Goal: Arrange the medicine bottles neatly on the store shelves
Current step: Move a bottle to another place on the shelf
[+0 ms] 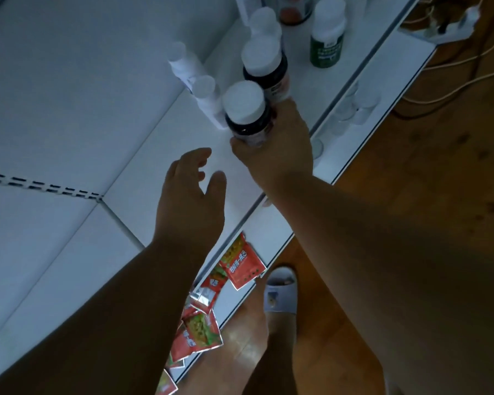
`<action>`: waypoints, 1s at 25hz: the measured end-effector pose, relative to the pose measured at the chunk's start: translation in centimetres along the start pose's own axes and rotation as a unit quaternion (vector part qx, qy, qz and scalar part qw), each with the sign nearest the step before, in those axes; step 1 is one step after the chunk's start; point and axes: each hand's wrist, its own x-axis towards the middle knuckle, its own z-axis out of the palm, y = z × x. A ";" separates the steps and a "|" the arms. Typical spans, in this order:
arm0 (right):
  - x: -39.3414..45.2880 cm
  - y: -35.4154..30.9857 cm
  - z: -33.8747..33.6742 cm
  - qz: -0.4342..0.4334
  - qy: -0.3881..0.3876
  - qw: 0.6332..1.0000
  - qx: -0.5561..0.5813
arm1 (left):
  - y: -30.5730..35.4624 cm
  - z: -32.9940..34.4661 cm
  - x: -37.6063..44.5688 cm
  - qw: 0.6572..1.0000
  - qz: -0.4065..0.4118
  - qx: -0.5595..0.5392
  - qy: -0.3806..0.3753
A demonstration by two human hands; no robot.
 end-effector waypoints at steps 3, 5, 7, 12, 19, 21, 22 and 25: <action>-2.1 -2.9 -5.8 0.096 -0.111 0.979 0.141 | 2.8 -1.8 -2.6 0.994 -0.022 -0.104 0.003; -4.1 -6.1 -11.3 0.134 -0.193 0.945 0.226 | 6.2 -4.0 -5.6 0.983 -0.044 -0.180 0.002; -6.3 -10.6 -17.2 0.152 -0.221 0.927 0.261 | 10.5 -7.1 -9.8 0.968 -0.067 -0.241 -0.010; -11.1 -23.1 -30.3 0.251 -0.192 0.882 0.348 | 21.7 -15.4 -21.6 0.947 -0.056 -0.314 -0.039; -14.7 -35.5 -39.3 0.199 -0.309 0.846 0.385 | 28.8 -24.3 -29.1 0.909 0.040 -0.415 -0.018; -14.5 -38.0 -39.3 0.187 -0.343 0.834 0.389 | 28.2 -26.5 -28.7 0.913 0.035 -0.407 0.011; -14.2 -39.2 -39.0 0.178 -0.351 0.837 0.379 | 27.5 -27.5 -28.2 0.918 0.026 -0.395 0.027; -13.0 -42.4 -36.7 0.165 -0.355 0.852 0.348 | 25.1 -30.4 -26.3 0.929 -0.001 -0.365 0.060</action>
